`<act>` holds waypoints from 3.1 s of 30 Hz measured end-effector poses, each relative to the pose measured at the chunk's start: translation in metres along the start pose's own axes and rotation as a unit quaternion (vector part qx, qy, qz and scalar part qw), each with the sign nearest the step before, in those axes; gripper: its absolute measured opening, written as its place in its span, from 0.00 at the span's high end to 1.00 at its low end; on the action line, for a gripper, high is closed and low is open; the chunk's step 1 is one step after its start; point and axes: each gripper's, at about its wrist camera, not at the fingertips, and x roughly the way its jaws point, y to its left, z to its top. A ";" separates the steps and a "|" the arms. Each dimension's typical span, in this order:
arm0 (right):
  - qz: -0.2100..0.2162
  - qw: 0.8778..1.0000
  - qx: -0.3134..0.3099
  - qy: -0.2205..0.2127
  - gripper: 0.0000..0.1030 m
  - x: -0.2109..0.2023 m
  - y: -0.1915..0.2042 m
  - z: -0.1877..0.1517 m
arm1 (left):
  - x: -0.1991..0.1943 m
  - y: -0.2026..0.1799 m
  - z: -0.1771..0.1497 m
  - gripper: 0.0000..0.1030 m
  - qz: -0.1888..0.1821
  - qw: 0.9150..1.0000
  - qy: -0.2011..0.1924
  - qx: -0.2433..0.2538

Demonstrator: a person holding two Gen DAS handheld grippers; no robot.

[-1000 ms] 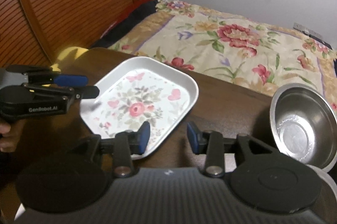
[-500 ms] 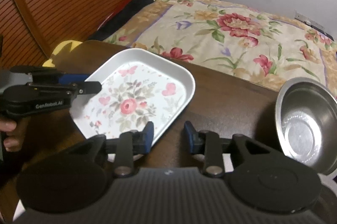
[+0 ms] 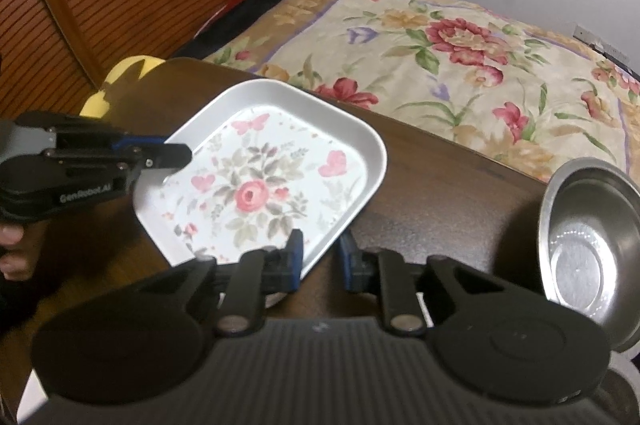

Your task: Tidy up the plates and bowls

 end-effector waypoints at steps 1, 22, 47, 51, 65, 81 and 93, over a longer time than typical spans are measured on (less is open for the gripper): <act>-0.001 1.000 -0.001 0.001 0.81 0.000 0.000 0.001 | 0.000 0.000 0.000 0.91 0.000 1.000 0.000 0.000; 0.038 0.999 0.015 -0.025 0.82 -0.026 0.010 -0.006 | -0.055 0.005 -0.012 0.92 -0.012 1.000 -0.005 -0.018; 0.037 0.996 0.004 -0.080 0.82 -0.101 0.051 -0.031 | -0.159 -0.011 -0.036 0.92 -0.016 0.998 -0.054 -0.007; 0.034 0.996 0.003 -0.086 0.82 -0.113 0.054 -0.039 | -0.176 -0.021 -0.039 0.91 -0.018 0.998 -0.064 -0.001; 0.033 0.994 0.009 -0.103 0.81 -0.148 0.060 -0.073 | -0.217 -0.054 -0.060 0.91 -0.020 0.996 -0.079 0.024; 0.042 0.995 0.009 -0.087 0.81 -0.150 0.058 -0.115 | -0.212 -0.072 -0.090 0.91 -0.030 0.997 -0.054 0.038; 0.051 0.996 0.015 -0.065 0.81 -0.139 0.061 -0.144 | -0.198 -0.080 -0.127 0.90 -0.035 0.998 -0.017 0.040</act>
